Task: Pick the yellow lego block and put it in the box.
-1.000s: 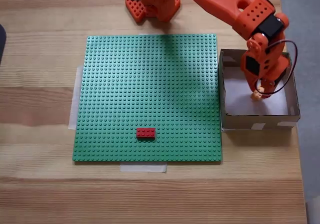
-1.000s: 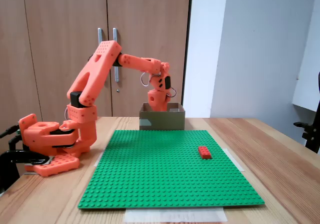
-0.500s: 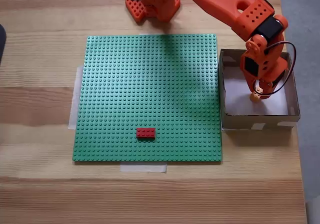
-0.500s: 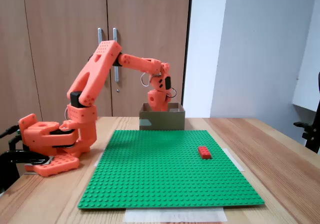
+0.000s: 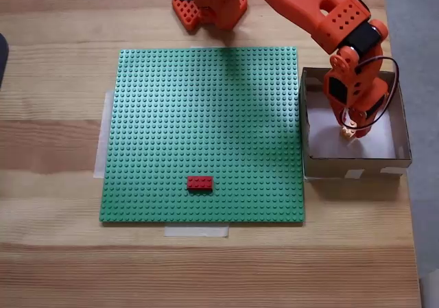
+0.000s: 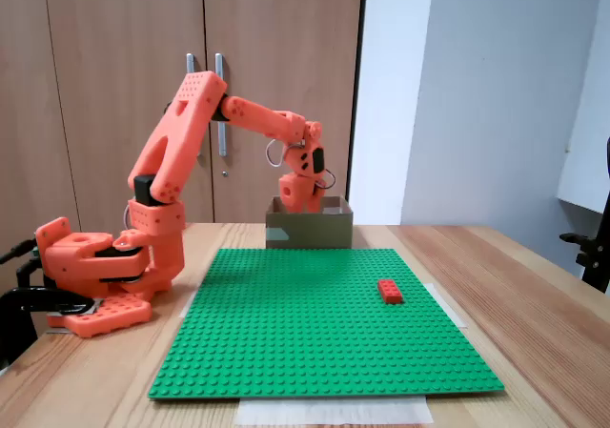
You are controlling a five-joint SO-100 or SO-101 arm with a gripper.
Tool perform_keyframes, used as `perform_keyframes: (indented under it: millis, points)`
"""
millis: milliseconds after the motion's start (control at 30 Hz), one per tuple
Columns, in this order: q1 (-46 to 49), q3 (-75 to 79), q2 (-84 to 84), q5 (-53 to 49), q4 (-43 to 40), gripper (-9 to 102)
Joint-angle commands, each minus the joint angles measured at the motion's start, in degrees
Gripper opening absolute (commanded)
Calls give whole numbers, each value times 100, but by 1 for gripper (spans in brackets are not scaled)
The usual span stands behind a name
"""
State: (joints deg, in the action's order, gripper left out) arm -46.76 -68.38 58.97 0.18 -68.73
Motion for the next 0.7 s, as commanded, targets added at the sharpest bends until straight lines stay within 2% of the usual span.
perform_keyframes:
  millis: [0,267,667]
  points:
    - [26,26,659,105,158,14]
    - [0,-229,1468,-18,642,13]
    - [396,-1819,3401,-431,1433,9]
